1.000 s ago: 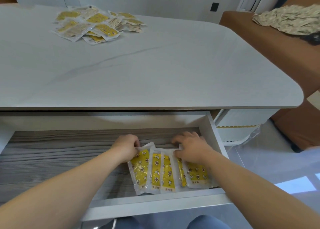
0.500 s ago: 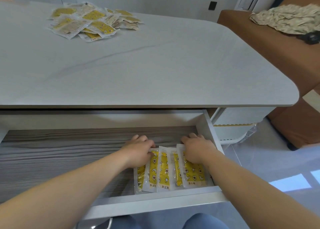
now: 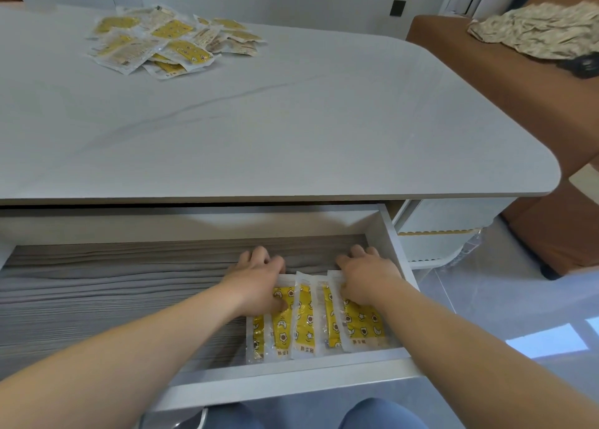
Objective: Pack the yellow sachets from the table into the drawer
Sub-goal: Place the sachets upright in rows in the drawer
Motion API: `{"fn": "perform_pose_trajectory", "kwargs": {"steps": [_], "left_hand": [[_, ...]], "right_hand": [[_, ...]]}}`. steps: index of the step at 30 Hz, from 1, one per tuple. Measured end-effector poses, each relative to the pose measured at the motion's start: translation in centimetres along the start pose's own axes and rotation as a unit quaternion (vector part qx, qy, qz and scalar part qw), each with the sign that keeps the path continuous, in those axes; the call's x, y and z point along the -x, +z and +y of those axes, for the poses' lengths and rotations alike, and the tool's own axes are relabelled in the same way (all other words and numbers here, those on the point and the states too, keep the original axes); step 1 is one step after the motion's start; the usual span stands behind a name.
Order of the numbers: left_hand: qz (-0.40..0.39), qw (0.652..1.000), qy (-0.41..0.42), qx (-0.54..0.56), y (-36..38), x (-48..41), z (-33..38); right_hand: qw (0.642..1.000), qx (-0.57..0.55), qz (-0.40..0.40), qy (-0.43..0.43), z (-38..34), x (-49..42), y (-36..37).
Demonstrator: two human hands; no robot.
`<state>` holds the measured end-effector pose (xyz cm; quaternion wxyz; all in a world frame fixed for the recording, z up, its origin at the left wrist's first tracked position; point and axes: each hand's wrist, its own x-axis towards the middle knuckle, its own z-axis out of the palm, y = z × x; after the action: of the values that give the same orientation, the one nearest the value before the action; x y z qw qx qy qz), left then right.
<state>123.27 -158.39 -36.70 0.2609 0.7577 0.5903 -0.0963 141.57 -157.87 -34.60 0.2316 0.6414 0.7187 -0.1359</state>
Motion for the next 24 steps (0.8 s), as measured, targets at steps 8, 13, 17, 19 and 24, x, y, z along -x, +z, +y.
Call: {"fn": "perform_pose_trajectory", "kwargs": {"steps": [8, 13, 17, 19, 24], "left_hand": [[-0.016, 1.000, 0.015, -0.013, 0.3, 0.0, 0.0], [-0.007, 1.000, 0.017, 0.003, 0.3, 0.1, -0.2], [0.009, 0.999, 0.013, 0.035, -0.5, 1.3, -0.3], [0.024, 0.998, 0.001, 0.051, -1.9, 2.7, -0.2], [0.068, 0.994, -0.010, 0.090, -9.2, 8.3, 1.2]], "right_hand": [[0.997, -0.051, -0.053, 0.012, 0.1, -0.3, 0.3], [0.999, -0.040, -0.036, -0.003, 0.3, -0.1, 0.1], [0.995, -0.101, -0.003, -0.025, 0.4, 1.0, -0.5], [0.988, -0.154, 0.021, -0.023, 0.0, 2.3, -1.5], [0.956, -0.293, 0.018, -0.027, -2.2, 7.7, -7.7]]}}
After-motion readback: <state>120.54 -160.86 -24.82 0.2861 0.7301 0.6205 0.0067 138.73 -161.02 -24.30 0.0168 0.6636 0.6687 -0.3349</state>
